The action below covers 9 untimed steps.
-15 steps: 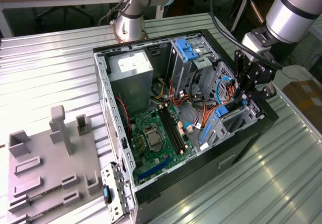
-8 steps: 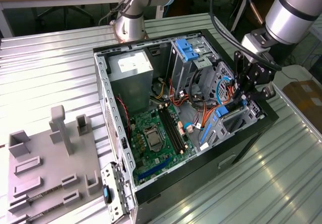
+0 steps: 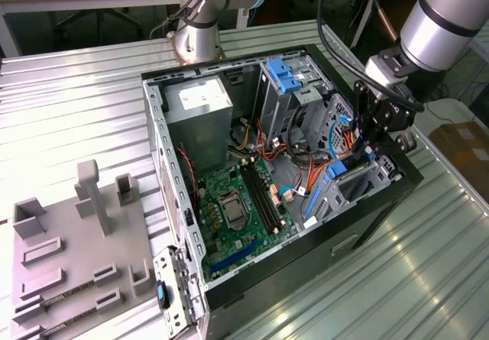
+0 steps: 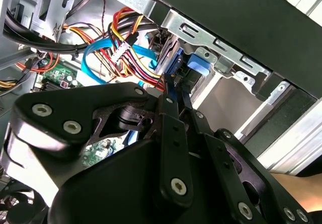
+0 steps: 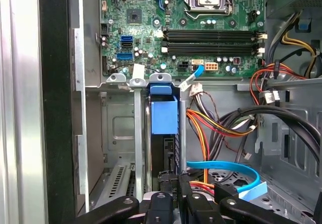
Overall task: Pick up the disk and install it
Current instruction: 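Insert the first disk wire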
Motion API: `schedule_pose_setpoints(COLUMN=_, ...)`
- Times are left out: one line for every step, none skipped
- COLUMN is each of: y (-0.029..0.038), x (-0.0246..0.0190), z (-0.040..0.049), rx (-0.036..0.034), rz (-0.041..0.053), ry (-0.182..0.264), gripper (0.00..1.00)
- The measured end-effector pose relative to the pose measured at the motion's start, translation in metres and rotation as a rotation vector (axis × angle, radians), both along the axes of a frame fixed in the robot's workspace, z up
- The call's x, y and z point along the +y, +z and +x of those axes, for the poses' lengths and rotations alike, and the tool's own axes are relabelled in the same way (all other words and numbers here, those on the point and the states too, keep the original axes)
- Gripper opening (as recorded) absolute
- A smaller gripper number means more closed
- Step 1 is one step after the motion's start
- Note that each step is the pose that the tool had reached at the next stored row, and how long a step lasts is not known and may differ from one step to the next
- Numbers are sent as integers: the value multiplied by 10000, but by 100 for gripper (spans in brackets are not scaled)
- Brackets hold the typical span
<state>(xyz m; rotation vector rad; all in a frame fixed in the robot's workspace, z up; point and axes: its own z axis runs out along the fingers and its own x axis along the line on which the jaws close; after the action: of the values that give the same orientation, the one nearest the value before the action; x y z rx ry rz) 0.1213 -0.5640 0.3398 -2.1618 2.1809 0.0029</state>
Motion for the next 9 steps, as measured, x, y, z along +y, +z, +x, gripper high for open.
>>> schedule_pose_setpoints(y=-4, x=0, z=0, rx=1, rz=-4, ry=1, gripper=17)
schedule_pose_setpoints(y=-6, x=0, z=0, rx=1, rz=-2, ry=0, gripper=17)
schedule_pose_setpoints(y=-8, x=0, z=0, rx=1, rz=1, ry=0, gripper=17)
schedule_pose_setpoints(y=-8, x=0, z=0, rx=1, rz=0, ry=1, gripper=17)
schedule_pose_setpoints(y=-9, x=0, z=0, rx=1, rz=0, ry=1, gripper=17)
schedule_pose_setpoints(y=-9, x=0, z=0, rx=1, rz=1, ry=0, gripper=17)
schedule_pose_setpoints(y=-10, x=0, z=0, rx=1, rz=7, ry=0, gripper=17)
schedule_pose_setpoints(y=-8, x=0, z=0, rx=-1, rz=21, ry=0, gripper=18)
schedule_pose_setpoints(y=3, x=0, z=1, rx=-4, rz=21, ry=1, gripper=25)
